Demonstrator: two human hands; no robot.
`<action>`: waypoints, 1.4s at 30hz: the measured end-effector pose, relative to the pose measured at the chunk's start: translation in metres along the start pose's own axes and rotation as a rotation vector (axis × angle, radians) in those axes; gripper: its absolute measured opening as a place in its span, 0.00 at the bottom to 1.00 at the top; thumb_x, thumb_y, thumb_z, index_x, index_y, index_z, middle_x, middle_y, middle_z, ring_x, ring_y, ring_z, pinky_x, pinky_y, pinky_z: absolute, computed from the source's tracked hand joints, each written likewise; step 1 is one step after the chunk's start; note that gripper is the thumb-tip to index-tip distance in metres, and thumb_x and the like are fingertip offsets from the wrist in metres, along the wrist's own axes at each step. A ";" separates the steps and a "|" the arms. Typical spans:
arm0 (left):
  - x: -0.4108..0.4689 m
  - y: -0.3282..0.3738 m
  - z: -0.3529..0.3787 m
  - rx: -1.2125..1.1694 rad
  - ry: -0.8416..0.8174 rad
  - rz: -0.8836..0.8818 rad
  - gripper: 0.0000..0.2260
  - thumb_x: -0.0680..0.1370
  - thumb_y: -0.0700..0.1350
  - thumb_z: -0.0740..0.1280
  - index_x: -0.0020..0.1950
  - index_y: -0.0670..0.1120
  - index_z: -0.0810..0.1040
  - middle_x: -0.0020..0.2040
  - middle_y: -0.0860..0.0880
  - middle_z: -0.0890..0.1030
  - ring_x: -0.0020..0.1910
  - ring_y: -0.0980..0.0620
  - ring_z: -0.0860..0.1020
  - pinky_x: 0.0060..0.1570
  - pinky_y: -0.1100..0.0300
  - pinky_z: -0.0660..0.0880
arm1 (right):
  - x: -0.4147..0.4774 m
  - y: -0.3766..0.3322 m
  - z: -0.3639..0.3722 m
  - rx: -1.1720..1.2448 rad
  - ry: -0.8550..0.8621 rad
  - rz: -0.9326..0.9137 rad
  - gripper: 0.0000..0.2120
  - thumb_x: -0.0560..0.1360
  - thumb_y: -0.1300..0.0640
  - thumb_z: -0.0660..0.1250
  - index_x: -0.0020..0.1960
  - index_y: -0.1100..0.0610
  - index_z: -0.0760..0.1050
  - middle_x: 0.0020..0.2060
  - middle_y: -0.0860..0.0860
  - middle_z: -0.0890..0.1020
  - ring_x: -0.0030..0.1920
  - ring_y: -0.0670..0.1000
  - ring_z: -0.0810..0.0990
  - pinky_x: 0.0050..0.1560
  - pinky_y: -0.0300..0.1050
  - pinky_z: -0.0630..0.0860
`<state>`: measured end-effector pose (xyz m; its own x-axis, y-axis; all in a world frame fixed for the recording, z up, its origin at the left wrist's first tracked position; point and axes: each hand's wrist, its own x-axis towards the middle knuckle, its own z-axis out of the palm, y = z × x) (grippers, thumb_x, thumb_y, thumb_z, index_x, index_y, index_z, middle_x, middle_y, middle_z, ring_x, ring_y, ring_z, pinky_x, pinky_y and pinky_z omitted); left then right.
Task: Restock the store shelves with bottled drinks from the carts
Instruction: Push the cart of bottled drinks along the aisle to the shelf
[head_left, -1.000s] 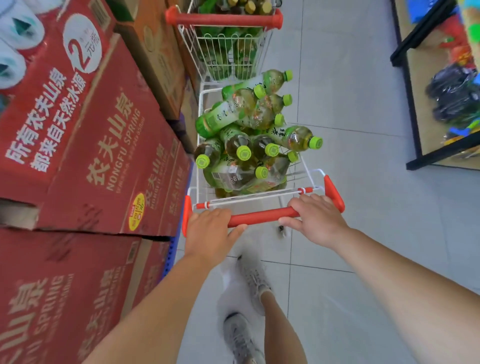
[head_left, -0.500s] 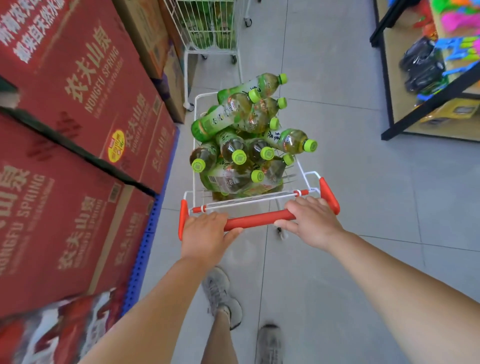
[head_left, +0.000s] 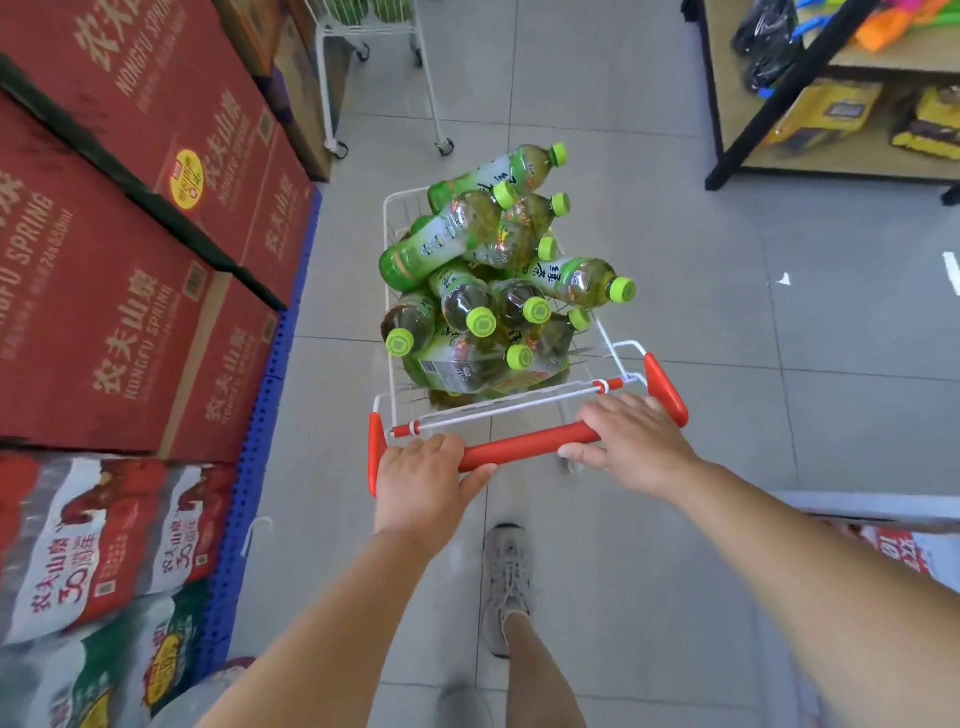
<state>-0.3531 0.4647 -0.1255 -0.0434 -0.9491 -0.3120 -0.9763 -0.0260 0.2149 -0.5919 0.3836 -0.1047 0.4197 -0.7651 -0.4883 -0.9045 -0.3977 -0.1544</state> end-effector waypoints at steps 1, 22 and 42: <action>-0.015 0.006 0.008 0.000 0.009 0.008 0.23 0.76 0.67 0.50 0.44 0.51 0.73 0.40 0.53 0.78 0.43 0.46 0.77 0.44 0.53 0.66 | -0.016 0.000 0.010 0.000 0.003 0.006 0.23 0.75 0.32 0.53 0.54 0.50 0.70 0.53 0.46 0.74 0.58 0.52 0.71 0.58 0.46 0.62; -0.329 0.133 0.142 0.124 -0.066 0.083 0.20 0.78 0.67 0.51 0.48 0.52 0.71 0.46 0.53 0.80 0.48 0.49 0.78 0.50 0.53 0.68 | -0.352 -0.012 0.215 0.060 0.046 0.084 0.23 0.75 0.32 0.53 0.52 0.50 0.70 0.53 0.48 0.76 0.57 0.54 0.72 0.57 0.50 0.63; -0.627 0.219 0.270 0.147 -0.078 0.175 0.23 0.77 0.68 0.48 0.49 0.52 0.73 0.48 0.52 0.80 0.50 0.47 0.78 0.52 0.52 0.69 | -0.657 -0.052 0.400 0.137 0.077 0.162 0.24 0.74 0.31 0.54 0.55 0.50 0.72 0.55 0.48 0.76 0.59 0.54 0.71 0.61 0.50 0.62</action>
<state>-0.5972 1.1386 -0.1327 -0.2256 -0.9077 -0.3537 -0.9725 0.1886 0.1364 -0.8512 1.1091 -0.1192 0.2680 -0.8521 -0.4497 -0.9602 -0.1980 -0.1969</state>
